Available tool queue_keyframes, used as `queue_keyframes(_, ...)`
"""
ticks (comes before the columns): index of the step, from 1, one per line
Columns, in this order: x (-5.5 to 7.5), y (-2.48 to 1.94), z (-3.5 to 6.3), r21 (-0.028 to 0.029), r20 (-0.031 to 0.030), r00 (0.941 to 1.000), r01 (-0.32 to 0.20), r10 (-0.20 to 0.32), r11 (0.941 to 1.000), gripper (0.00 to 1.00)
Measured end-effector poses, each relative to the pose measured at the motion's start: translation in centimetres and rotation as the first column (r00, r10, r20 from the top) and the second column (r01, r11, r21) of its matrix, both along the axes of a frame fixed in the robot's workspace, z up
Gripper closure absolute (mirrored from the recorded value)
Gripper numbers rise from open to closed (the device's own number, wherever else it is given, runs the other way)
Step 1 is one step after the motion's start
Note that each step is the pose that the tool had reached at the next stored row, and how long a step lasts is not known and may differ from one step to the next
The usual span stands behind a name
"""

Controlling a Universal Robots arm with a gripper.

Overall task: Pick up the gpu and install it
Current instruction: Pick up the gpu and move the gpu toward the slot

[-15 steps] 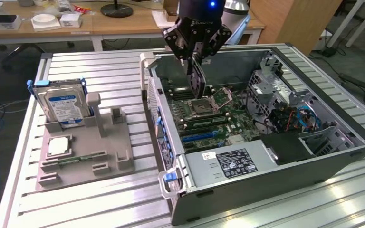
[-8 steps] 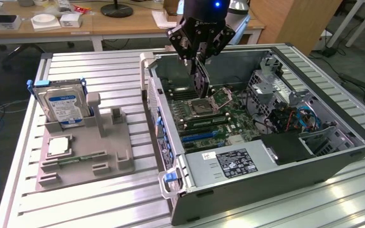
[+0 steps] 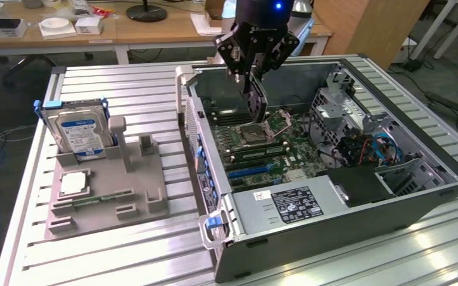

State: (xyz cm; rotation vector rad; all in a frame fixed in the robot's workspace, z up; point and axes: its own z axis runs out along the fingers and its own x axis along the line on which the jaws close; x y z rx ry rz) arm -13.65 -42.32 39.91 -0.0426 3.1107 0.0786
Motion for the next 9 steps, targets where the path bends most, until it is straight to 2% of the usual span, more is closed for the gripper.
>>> queue_keyframes(9, 0.92, 0.0, -0.06, 0.0, 0.0, 1.0, 0.0, 0.0, 1.0, 0.73)
